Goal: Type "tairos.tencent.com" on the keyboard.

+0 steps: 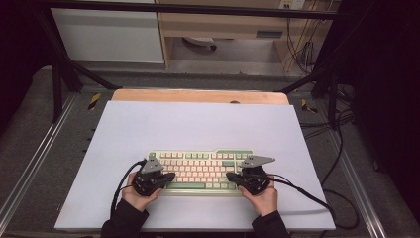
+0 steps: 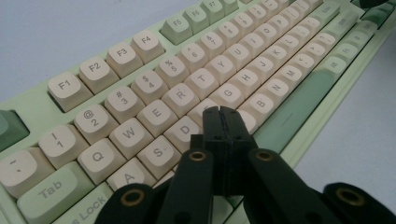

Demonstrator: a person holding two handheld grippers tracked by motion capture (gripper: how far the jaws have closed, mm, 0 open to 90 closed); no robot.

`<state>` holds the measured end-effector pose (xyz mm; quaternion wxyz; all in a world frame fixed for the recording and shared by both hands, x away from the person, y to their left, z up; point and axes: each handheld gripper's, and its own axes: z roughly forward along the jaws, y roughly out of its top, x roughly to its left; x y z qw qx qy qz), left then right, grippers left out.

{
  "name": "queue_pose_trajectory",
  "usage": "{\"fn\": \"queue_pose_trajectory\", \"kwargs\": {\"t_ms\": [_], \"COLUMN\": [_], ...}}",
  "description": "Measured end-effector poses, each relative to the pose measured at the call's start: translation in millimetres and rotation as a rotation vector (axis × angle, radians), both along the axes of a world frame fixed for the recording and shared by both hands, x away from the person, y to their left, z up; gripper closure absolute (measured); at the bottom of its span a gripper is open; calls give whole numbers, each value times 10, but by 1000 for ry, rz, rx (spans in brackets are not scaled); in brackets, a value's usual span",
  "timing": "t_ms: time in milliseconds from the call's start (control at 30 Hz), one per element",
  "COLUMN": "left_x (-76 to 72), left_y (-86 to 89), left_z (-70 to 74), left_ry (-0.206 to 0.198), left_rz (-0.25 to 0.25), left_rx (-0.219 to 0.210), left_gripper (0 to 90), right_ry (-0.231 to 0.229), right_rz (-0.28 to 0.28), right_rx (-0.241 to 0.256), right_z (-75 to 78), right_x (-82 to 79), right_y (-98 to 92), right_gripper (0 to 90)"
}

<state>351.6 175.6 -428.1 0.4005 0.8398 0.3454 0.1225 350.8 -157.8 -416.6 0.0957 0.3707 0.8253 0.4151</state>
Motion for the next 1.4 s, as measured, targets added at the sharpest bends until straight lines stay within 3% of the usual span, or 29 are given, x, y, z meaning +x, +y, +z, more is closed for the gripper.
{"fn": "queue_pose_trajectory", "kwargs": {"t_ms": [500,1400], "left_x": [-4,-21], "left_y": [-40,83], "left_z": [-33,143], "left_ry": [-1,-25], "left_rz": [-11,0], "left_rx": [6,-26], "left_gripper": [900,900], "right_ry": [-6,0], "right_rz": [0,3], "right_rx": [-3,-3], "right_z": [4,-3], "right_x": [0,2], "right_y": [-12,-12], "right_gripper": [900,900]}}
